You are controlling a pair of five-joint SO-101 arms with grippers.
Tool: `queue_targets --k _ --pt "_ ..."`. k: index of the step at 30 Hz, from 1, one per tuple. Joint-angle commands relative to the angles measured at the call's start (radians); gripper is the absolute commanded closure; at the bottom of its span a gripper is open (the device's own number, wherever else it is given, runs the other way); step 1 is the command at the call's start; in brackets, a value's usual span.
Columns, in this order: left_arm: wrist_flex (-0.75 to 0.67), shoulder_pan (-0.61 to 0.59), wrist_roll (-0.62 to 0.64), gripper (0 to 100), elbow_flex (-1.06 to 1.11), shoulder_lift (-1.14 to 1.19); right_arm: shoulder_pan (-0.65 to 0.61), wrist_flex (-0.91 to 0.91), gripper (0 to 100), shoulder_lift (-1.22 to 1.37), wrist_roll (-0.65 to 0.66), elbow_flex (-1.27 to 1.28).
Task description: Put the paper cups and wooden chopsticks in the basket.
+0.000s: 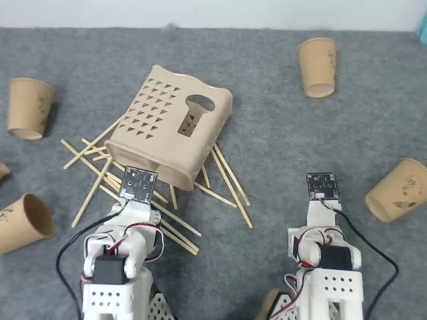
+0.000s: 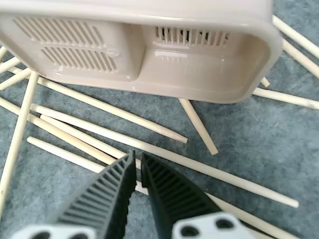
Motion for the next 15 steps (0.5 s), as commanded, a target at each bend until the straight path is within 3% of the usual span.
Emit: queue_targets --k 1,9,15 --pt "0.003 0.008 0.003 99 -0.005 -0.006 -0.002 -0.001 99.1 -0.007 0.011 -0.011" --pt "-0.005 0.002 0.005 99 -0.007 -0.008 0.013 0.01 99.0 -0.021 0.012 -0.068" --pt "-0.161 -0.051 0.003 98 -0.048 -0.008 0.202 0.012 98.9 -0.142 0.012 -0.08"
